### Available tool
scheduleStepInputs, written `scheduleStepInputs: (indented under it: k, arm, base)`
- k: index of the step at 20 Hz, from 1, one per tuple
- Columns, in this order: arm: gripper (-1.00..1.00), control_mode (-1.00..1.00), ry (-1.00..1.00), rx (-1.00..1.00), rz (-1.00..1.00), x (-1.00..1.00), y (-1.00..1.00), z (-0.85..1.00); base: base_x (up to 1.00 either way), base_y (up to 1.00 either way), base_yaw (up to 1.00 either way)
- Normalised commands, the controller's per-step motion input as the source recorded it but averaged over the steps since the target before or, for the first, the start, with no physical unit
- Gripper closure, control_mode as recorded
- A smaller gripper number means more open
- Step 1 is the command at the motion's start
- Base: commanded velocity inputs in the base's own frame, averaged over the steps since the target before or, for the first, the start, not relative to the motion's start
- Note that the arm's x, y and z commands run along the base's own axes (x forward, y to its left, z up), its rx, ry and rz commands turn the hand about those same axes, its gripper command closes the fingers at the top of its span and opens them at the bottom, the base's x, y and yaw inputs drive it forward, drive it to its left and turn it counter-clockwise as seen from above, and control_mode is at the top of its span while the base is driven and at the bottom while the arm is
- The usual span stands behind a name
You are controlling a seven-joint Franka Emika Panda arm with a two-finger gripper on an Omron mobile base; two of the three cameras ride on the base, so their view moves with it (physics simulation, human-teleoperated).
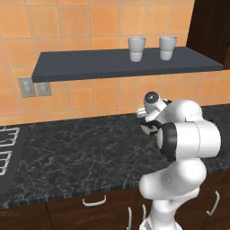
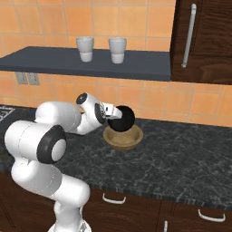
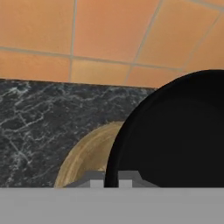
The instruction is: Pick up the bowls on the counter and stack them on top of one another in the open cabinet. Place the smaller bowl on top of the larger bowl.
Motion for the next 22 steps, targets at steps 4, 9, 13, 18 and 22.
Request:
scheduleStepInputs:
  k: [4, 9, 13, 18, 22]
  arm:
    - [1.0, -1.0, 0.0, -0.01, 0.07, 0.0, 0.0, -0.53]
    - [1.0, -1.0, 0.0, -0.02, 0.07, 0.0, 0.0, -0.5]
    - [-1.0, -1.0, 0.0, 0.0, 0.07, 0.0, -0.05, -0.38]
    - [-1.0, -1.0, 0.0, 0.03, 0.0, 0.01, -0.23, -0.02]
    - [-1.0, -1.0, 0.03, 0.02, 0.0, -0.35, 0.17, 0.63]
  base:
    - [0.0, 0.0, 0.0]
    - [0.0, 0.0, 0.0]
    - [0.0, 0.0, 0.0]
    - [0.0, 0.0, 0.0]
    - [0.0, 0.0, 0.0]
